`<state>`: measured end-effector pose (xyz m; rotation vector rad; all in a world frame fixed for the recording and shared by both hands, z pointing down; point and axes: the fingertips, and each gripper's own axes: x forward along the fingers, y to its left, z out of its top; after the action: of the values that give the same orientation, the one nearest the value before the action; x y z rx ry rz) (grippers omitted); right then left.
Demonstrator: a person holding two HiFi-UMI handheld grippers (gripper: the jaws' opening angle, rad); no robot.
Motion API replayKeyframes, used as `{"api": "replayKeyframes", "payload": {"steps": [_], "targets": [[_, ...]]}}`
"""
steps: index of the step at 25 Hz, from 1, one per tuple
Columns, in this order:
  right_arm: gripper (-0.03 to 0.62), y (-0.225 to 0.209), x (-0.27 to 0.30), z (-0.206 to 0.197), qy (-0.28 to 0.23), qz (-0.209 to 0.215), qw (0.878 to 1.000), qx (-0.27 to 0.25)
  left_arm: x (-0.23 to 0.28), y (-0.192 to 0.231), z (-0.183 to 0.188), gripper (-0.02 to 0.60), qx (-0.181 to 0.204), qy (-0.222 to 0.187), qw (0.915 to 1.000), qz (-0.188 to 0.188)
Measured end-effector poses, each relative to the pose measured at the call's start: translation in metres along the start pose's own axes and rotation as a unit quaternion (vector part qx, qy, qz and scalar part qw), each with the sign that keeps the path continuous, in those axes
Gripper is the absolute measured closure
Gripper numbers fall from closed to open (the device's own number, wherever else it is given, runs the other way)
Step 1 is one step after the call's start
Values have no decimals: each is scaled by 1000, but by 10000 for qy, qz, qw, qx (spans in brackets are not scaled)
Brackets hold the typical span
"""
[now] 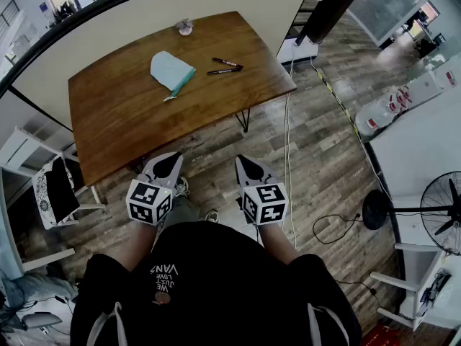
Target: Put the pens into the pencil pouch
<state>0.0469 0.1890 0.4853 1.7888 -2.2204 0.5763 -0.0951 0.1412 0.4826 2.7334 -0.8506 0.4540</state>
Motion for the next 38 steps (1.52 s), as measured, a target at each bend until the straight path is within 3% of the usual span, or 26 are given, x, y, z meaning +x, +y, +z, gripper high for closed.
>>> {"api": "replayKeyframes", "payload": {"steps": [9,11,12,14,27,38], "targets": [[575,-3,13,3,-99,232,9988,417,6,10,1,556,-178,-96,9997,131],[563,-5,22,2,10,252,9987,438,14,19,-2,429,-259,-23,9996,143],[534,-7,27,1,74,243,9986,457,19,24,-3,395,-288,29,9995,151],[459,-10,38,2,184,234,9981,538,29,36,-3,388,-316,113,9993,140],[459,-50,119,38,448,-234,9963,694,98,132,26,382,-131,425,9990,25],[459,-71,174,69,392,-784,9921,902,147,190,44,382,41,675,9966,-460]]}}
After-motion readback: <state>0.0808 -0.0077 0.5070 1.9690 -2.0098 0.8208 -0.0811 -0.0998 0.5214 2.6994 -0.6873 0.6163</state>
